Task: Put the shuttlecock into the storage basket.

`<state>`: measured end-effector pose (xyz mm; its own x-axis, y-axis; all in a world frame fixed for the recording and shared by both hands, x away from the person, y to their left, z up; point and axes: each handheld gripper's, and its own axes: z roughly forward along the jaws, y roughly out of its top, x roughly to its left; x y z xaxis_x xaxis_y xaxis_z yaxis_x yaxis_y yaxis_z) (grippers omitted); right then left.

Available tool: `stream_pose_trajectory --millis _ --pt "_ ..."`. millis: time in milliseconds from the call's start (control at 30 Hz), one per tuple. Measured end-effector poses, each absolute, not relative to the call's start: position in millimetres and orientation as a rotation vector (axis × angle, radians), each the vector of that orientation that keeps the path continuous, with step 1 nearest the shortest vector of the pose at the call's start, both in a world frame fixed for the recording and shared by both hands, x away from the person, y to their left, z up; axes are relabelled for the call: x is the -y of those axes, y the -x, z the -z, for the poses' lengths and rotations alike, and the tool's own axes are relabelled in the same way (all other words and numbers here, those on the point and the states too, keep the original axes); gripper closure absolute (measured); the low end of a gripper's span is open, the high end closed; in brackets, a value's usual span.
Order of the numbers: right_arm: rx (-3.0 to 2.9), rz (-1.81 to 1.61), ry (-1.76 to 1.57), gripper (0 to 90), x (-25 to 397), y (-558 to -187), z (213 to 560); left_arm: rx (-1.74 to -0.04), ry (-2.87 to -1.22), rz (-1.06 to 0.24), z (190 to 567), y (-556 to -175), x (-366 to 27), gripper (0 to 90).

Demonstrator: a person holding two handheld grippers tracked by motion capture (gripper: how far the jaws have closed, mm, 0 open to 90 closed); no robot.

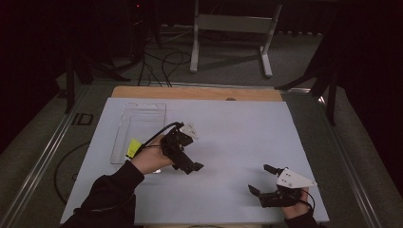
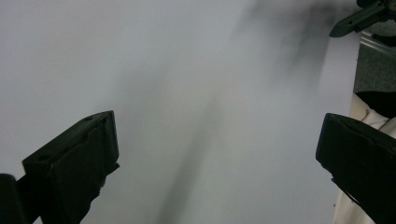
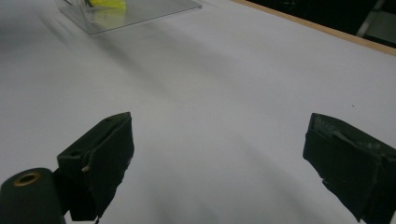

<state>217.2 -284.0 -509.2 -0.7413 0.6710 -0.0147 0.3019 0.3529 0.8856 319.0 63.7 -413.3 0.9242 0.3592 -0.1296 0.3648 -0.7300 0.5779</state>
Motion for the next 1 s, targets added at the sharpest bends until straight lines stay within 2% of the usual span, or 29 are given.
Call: stream_pose_trajectory --millis 233,500,1000 --pt "-2.245 -1.351 -0.852 8.8 284 -217 509 -0.464 -2.46 0.008 429 -311 -56 0.2" --pt "-2.246 -1.349 -0.85 8.8 284 -217 509 -0.425 -2.436 0.064 445 -301 -55 0.2" --pt "-2.249 -1.347 -0.855 8.8 284 -217 509 -0.374 -2.387 0.109 476 -274 -71 0.2"
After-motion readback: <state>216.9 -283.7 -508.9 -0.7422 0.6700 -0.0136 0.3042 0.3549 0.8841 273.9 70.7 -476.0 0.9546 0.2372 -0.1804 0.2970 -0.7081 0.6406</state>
